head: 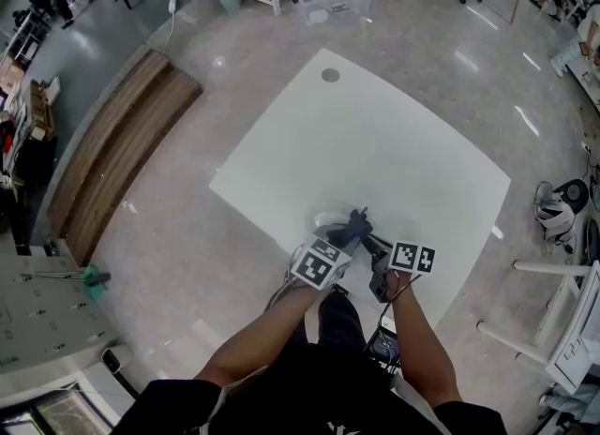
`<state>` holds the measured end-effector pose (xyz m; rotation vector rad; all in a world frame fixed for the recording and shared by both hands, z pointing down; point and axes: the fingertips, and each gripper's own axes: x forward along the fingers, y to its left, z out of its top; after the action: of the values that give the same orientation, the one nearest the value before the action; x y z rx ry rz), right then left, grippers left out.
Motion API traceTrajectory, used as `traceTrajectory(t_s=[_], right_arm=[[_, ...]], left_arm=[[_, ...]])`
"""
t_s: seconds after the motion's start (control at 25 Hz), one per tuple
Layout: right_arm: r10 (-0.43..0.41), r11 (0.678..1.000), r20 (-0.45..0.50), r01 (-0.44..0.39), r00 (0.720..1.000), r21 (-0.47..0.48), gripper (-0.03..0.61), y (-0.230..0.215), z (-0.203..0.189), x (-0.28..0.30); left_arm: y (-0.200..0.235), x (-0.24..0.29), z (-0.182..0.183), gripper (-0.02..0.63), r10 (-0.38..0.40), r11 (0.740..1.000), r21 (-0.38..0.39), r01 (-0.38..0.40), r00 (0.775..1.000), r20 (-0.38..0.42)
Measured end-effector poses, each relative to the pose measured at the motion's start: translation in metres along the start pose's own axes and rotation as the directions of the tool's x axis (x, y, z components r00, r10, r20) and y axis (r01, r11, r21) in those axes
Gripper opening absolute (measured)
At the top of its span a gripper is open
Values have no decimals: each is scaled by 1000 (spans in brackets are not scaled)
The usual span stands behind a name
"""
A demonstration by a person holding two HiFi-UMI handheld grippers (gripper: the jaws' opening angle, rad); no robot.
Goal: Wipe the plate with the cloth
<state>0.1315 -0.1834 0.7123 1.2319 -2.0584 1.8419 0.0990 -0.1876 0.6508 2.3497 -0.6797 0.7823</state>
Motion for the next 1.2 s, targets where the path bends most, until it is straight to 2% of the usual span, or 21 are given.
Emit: traceTrajectory(t_s=[0.16, 0.36, 0.52, 0.92, 1.2], right_arm=[[-1, 1000, 0, 1, 1000, 3, 21, -1, 0, 0], [-1, 1000, -6, 1, 1000, 5, 21, -3, -1, 1], [-1, 1000, -7, 1, 1000, 4, 21, -2, -1, 2], [0, 1000, -8, 0, 1000, -1, 21, 0, 2, 2], [-4, 1000, -2, 4, 1000, -4, 22, -1, 2, 1]], left_arm=[[-12, 25, -7, 49, -21, 999, 34, 23, 998, -64], [13, 28, -15, 50, 42, 998, 54, -37, 995, -92], [37, 15, -24, 49, 89, 996, 26, -86, 990, -106], [115, -36, -37, 49, 224, 973, -35, -227, 971, -84], [135, -60, -29, 49, 275, 960, -28, -277, 959, -60]])
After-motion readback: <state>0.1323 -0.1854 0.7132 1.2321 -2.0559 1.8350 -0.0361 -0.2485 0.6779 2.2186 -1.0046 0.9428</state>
